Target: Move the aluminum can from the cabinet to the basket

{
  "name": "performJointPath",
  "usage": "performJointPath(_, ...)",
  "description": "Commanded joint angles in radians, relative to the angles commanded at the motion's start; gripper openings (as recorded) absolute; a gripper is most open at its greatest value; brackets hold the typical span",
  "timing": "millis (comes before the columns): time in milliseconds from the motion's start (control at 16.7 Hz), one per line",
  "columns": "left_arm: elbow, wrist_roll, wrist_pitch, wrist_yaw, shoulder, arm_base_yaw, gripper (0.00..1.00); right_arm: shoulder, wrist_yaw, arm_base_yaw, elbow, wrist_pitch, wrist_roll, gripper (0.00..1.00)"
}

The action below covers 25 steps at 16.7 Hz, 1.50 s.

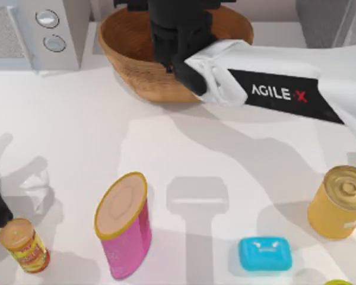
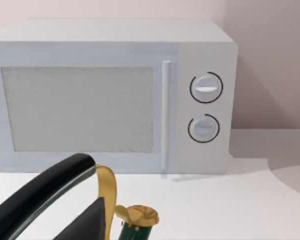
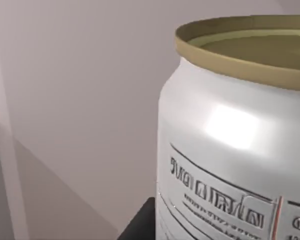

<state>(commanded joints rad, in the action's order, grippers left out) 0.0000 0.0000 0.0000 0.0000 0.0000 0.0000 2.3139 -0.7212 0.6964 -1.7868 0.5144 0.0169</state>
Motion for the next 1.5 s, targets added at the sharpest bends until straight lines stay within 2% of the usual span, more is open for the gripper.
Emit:
performJointPath(540,0.0,0.0,0.0,0.0,0.0,0.0,1.0,0.0,0.0,0.0,0.0,0.0,0.0,0.98)
performJointPath(1500,0.0,0.0,0.0,0.0,0.0,0.0,1.0,0.0,0.0,0.0,0.0,0.0,0.0,1.0)
